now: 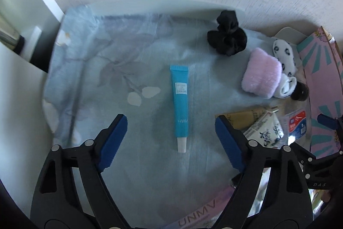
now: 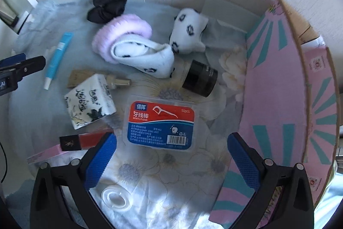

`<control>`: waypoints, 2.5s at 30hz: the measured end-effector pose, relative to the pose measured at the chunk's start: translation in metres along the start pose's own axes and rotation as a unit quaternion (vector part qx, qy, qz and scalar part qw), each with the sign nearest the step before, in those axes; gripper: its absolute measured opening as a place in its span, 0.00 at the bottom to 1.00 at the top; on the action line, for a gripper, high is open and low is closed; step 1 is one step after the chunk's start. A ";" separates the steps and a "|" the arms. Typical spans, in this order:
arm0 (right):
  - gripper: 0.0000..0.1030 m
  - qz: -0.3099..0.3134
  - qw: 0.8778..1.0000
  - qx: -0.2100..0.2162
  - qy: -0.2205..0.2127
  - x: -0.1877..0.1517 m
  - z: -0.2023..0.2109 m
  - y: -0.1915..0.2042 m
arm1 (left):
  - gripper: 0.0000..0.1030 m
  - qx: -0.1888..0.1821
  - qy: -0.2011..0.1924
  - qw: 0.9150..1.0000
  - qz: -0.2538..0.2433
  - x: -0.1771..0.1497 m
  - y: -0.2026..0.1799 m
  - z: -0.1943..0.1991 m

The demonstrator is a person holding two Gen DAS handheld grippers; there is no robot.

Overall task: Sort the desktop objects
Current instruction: 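Withdraw both tools from the box back over the sheet, then grasp the blue cream tube with left tool while right tool grasps dental floss box, then carry tube and floss box into the cardboard box and release both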

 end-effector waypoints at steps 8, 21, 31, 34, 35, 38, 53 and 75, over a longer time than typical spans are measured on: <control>1.00 -0.009 1.000 0.007 0.020 0.003 -0.016 0.003 | 0.71 0.000 0.017 1.000 0.011 0.004 0.003 -0.022; 0.74 -0.089 0.995 0.015 0.052 -0.009 -0.028 0.003 | 0.29 0.028 0.014 0.999 -0.005 -0.005 -0.008 -0.021; 0.74 -0.098 0.993 0.024 0.054 -0.024 -0.024 0.003 | 0.14 0.023 0.010 1.000 0.007 -0.019 -0.017 -0.005; 0.74 -0.096 0.994 0.025 0.050 -0.027 -0.021 0.004 | 0.14 0.021 0.004 1.000 0.014 -0.023 -0.020 0.005; 0.74 -0.095 0.994 0.024 0.048 -0.028 -0.019 0.004 | 0.14 0.021 0.002 1.000 0.015 -0.025 -0.021 0.009; 0.74 -0.089 0.995 0.030 0.047 -0.031 -0.014 0.006 | 0.14 0.022 -0.005 1.000 0.015 -0.029 -0.026 0.023; 0.74 -0.067 0.997 0.039 -0.015 -0.031 0.073 0.000 | 0.14 0.029 -0.059 0.997 0.038 0.014 -0.029 0.123; 0.74 -0.153 0.986 0.005 -0.064 -0.053 0.125 -0.148 | 0.14 -0.063 -0.116 0.988 -0.082 0.126 -0.272 0.161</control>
Point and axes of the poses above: each gripper's, at about its wrist camera, not at the fingertips, and z roughly against the way its jaws point, y to its left, x to its top, the point moved 6 cm from there along -z, roughly the way its jaws point, and after that the axes turned 6 degrees about y, right-handed, at the moved point
